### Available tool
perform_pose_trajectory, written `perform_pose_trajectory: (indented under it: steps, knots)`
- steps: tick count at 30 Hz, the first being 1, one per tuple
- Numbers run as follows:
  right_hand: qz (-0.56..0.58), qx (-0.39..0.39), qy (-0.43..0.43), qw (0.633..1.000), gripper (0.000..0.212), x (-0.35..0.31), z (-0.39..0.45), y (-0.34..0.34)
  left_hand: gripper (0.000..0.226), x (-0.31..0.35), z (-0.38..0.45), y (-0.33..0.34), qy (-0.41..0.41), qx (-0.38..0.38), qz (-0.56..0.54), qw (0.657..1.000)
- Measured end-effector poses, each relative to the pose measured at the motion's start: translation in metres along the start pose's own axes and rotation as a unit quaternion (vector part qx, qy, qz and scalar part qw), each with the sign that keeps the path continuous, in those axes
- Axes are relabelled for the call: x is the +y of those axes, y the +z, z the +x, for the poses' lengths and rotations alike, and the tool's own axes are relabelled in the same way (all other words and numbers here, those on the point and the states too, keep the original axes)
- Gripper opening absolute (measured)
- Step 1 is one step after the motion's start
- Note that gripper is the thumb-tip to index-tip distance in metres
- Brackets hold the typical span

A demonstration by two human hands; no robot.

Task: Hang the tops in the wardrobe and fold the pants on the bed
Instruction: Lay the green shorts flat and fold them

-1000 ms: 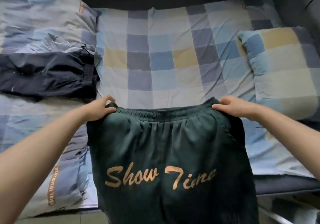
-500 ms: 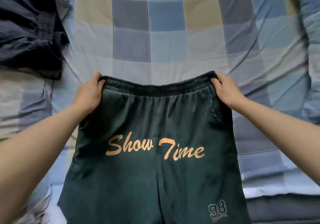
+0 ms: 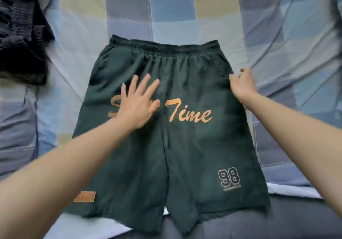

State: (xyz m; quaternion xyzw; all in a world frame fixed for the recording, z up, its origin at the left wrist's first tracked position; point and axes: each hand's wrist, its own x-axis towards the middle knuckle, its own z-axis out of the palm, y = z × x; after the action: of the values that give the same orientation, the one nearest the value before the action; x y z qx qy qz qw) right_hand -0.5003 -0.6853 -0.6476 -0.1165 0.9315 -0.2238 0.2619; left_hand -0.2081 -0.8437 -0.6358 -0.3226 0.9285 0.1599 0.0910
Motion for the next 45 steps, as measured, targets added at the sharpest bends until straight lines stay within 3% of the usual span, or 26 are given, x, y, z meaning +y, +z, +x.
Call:
perform_pose_trajectory:
  steps: [2,5,9,14,17,19,22,24,25,26,27,28,29,30,32,34,38,41,45]
  knots:
    - [0.004,0.03,0.015,0.999,0.044,0.038,-0.025,0.0,0.065,0.027,-0.039,0.035,0.063,-0.05,0.038,0.996]
    - [0.022,0.01,0.01,1.0,0.034,0.084,-0.069,-0.003,0.066,0.049,-0.088,0.073,0.065,-0.111,0.083,0.988]
    - [0.048,-0.086,0.041,0.994,0.028,0.126,-0.127,-0.014,0.069,0.071,-0.123,0.086,0.008,-0.138,0.061,0.988]
    - [0.03,-0.213,0.043,0.976,0.03,0.181,-0.173,-0.033,0.071,0.088,-0.127,0.081,-0.01,-0.11,0.055,0.992]
    - [-0.004,-0.111,0.053,0.992,0.007,0.207,-0.179,-0.05,0.07,0.096,-0.126,0.08,0.012,-0.128,0.069,0.989]
    - [-0.02,-0.06,0.087,0.994,0.013,0.215,-0.181,-0.058,0.072,0.104,-0.127,0.08,-0.003,-0.172,0.092,0.981]
    - [-0.013,-0.055,0.062,0.996,0.017,0.202,-0.199,-0.062,0.071,0.132,-0.124,0.07,-0.013,-0.184,0.104,0.977]
    - [0.018,-0.089,-0.032,0.995,0.028,0.18,-0.22,-0.061,0.049,0.16,-0.121,0.063,0.015,-0.153,-0.012,0.988]
    - [0.026,-0.117,-0.095,0.988,0.036,0.166,-0.233,-0.063,0.042,0.175,-0.118,0.059,-0.006,-0.151,-0.142,0.978]
    - [0.024,-0.152,-0.149,0.977,0.042,0.155,-0.245,-0.064,0.044,0.188,-0.113,0.049,-0.071,-0.197,-0.293,0.933]
    - [0.019,-0.192,-0.182,0.964,0.047,0.147,-0.254,-0.065,0.046,0.201,-0.108,0.038,-0.147,-0.257,-0.441,0.847]
    - [0.01,-0.233,-0.201,0.951,0.049,0.141,-0.26,-0.066,0.046,0.21,-0.103,0.033,-0.21,-0.285,-0.533,0.769]
    - [0.005,-0.269,-0.206,0.941,0.047,0.135,-0.263,-0.066,0.04,0.215,-0.1,0.033,-0.245,-0.288,-0.577,0.725]
    - [0.006,-0.288,-0.195,0.938,0.041,0.13,-0.262,-0.066,0.032,0.217,-0.097,0.034,-0.258,-0.284,-0.579,0.719]
    - [0.04,-0.271,-0.135,0.952,0.032,0.12,-0.248,-0.069,0.017,0.214,-0.095,0.036,-0.261,-0.268,-0.522,0.767]
    - [0.085,-0.199,-0.063,0.974,0.034,0.105,-0.217,-0.072,0.015,0.208,-0.098,0.04,-0.245,-0.266,-0.475,0.802]
    - [0.13,-0.134,0.02,0.982,0.018,0.053,-0.13,-0.053,0.014,0.196,-0.112,0.039,-0.19,-0.28,-0.478,0.81]
    - [0.107,-0.136,0.035,0.984,0.044,0.005,-0.071,-0.024,0.018,0.188,-0.128,0.04,-0.14,-0.278,-0.475,0.823]
    - [0.087,-0.102,0.075,0.988,0.044,-0.037,-0.026,0.004,0.018,0.173,-0.148,0.041,-0.11,-0.307,-0.531,0.782]
